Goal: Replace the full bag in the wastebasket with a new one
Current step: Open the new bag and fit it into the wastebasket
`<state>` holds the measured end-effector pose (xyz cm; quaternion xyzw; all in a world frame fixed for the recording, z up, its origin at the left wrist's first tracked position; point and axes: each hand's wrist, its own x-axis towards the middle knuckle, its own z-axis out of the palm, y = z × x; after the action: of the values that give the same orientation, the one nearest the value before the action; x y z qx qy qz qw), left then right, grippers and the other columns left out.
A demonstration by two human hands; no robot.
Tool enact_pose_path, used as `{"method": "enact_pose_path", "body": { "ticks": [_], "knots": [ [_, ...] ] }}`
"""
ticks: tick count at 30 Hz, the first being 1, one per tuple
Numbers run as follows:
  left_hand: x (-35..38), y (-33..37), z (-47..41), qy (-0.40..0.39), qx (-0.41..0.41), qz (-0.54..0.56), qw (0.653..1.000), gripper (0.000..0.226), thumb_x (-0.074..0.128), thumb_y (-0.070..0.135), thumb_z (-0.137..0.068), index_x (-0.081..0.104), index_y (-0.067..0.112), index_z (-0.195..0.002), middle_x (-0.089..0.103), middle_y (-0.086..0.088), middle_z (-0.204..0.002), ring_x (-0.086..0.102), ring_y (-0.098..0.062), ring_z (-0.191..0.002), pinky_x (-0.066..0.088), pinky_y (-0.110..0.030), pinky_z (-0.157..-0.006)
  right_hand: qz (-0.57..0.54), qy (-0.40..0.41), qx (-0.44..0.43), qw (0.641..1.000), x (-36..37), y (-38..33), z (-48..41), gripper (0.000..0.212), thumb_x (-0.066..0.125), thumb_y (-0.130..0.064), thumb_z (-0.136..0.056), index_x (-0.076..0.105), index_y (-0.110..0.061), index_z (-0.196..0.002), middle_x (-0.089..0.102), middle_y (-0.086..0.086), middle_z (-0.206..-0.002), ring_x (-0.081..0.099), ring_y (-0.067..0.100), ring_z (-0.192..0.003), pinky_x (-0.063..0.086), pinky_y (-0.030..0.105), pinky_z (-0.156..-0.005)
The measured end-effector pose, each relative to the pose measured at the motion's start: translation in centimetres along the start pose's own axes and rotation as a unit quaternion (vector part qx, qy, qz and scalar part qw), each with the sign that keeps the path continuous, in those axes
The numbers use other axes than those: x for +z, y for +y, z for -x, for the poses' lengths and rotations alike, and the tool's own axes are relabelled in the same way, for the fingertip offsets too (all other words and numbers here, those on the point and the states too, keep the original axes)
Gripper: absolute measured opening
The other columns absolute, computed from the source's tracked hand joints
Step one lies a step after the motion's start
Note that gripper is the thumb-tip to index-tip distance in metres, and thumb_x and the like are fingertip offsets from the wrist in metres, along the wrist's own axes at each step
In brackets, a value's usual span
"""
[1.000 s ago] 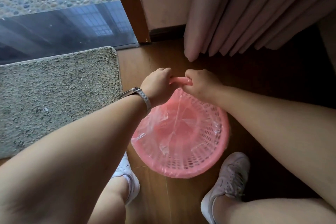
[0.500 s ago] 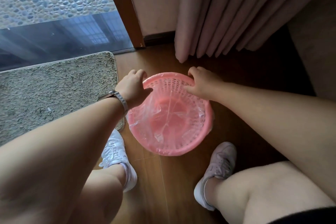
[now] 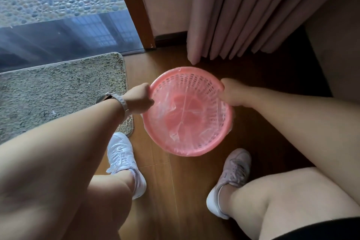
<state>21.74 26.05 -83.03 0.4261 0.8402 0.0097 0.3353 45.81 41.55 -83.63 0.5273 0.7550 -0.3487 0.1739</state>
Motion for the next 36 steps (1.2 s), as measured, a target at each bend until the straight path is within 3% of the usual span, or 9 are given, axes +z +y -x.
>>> {"method": "enact_pose_path", "body": {
  "ticks": [5, 9, 13, 19, 23, 26, 29, 33, 36],
  "knots": [
    [-0.6, 0.6, -2.9, 0.071, -0.049, 0.178, 0.980, 0.016, 0.056, 0.006, -0.083, 0.058, 0.015, -0.097, 0.064, -0.007, -0.093, 0.064, -0.026, -0.084, 0.058, -0.040, -0.076, -0.113, 0.078, -0.016, 0.990, -1.0, -1.2, -2.7, 0.025, 0.056, -0.016, -0.087, 0.061, -0.011, -0.111, 0.061, 0.006, -0.103, 0.058, 0.024, -0.090, 0.044, 0.031, -0.071],
    [-0.7, 0.8, -5.1, 0.136, -0.074, 0.220, 0.963, 0.016, 0.058, 0.010, -0.083, 0.053, 0.018, -0.096, 0.059, -0.003, -0.088, 0.060, -0.023, -0.079, 0.056, -0.037, -0.072, -0.147, 0.129, -0.008, 0.981, -0.9, -1.5, -4.6, 0.016, 0.058, -0.015, -0.086, 0.056, -0.012, -0.101, 0.059, 0.008, -0.101, 0.058, 0.027, -0.091, 0.047, 0.034, -0.073],
    [-1.1, 1.1, -6.2, 0.157, -0.082, 0.263, 0.948, 0.030, 0.059, 0.011, -0.085, 0.054, 0.020, -0.114, 0.062, -0.003, -0.101, 0.062, -0.019, -0.079, 0.056, -0.035, -0.070, -0.181, 0.150, -0.016, 0.972, -1.1, -1.6, -5.4, 0.014, 0.059, -0.014, -0.084, 0.053, -0.013, -0.097, 0.057, 0.005, -0.097, 0.056, 0.023, -0.086, 0.041, 0.030, -0.069],
    [-1.1, 0.8, -5.2, 0.151, -0.056, 0.233, 0.959, 0.048, 0.063, 0.012, -0.085, 0.049, 0.021, -0.130, 0.059, 0.000, -0.106, 0.064, -0.022, -0.086, 0.058, -0.035, -0.071, -0.176, 0.145, -0.005, 0.974, -1.2, -1.0, -4.7, 0.030, 0.062, -0.016, -0.082, 0.056, -0.012, -0.111, 0.061, 0.003, -0.105, 0.059, 0.020, -0.088, 0.046, 0.029, -0.071],
    [-0.8, 0.0, -4.2, 0.115, -0.049, 0.160, 0.979, 0.037, 0.068, 0.023, -0.085, 0.058, 0.014, -0.120, 0.066, -0.005, -0.105, 0.065, -0.022, -0.087, 0.058, -0.038, -0.074, -0.159, 0.136, 0.042, 0.977, -1.2, -0.7, -3.4, 0.036, 0.063, -0.022, -0.082, 0.056, -0.010, -0.116, 0.063, 0.009, -0.112, 0.064, 0.027, -0.093, 0.056, 0.039, -0.077],
    [-0.8, -0.6, -3.6, 0.054, -0.064, 0.161, 0.983, 0.024, 0.068, 0.027, -0.087, 0.065, 0.012, -0.105, 0.069, -0.006, -0.096, 0.066, -0.020, -0.082, 0.058, -0.036, -0.073, -0.187, 0.075, 0.088, 0.976, -0.8, -0.5, -2.2, 0.036, 0.063, -0.022, -0.084, 0.053, -0.012, -0.117, 0.064, 0.008, -0.106, 0.067, 0.025, -0.086, 0.056, 0.035, -0.062],
    [-0.4, -0.9, -3.4, 0.036, -0.071, 0.179, 0.981, 0.022, 0.066, 0.026, -0.087, 0.061, 0.013, -0.104, 0.068, -0.006, -0.095, 0.066, -0.021, -0.083, 0.058, -0.038, -0.074, -0.187, 0.032, 0.091, 0.978, -0.2, -0.2, -1.9, 0.029, 0.060, -0.018, -0.086, 0.056, -0.013, -0.114, 0.066, 0.008, -0.098, 0.069, 0.025, -0.077, 0.049, 0.027, -0.047],
    [-0.6, 0.0, -4.1, 0.081, -0.088, 0.252, 0.960, 0.015, 0.057, 0.014, -0.092, 0.053, 0.011, -0.106, 0.061, -0.006, -0.095, 0.060, -0.017, -0.075, 0.048, -0.026, -0.054, -0.213, 0.008, 0.096, 0.972, 0.1, -0.8, -2.2, 0.027, 0.054, -0.011, -0.088, 0.061, -0.012, -0.113, 0.066, 0.010, -0.095, 0.066, 0.024, -0.075, 0.050, 0.029, -0.050],
    [-1.3, 0.3, -4.9, 0.104, -0.097, 0.296, 0.944, 0.017, 0.062, 0.016, -0.090, 0.053, 0.011, -0.104, 0.062, -0.008, -0.097, 0.062, -0.019, -0.076, 0.050, -0.027, -0.055, -0.225, -0.001, 0.101, 0.969, 0.3, -1.0, -2.5, 0.029, 0.053, -0.009, -0.088, 0.061, -0.012, -0.115, 0.067, 0.009, -0.097, 0.067, 0.023, -0.075, 0.049, 0.026, -0.046]
  ]
}}
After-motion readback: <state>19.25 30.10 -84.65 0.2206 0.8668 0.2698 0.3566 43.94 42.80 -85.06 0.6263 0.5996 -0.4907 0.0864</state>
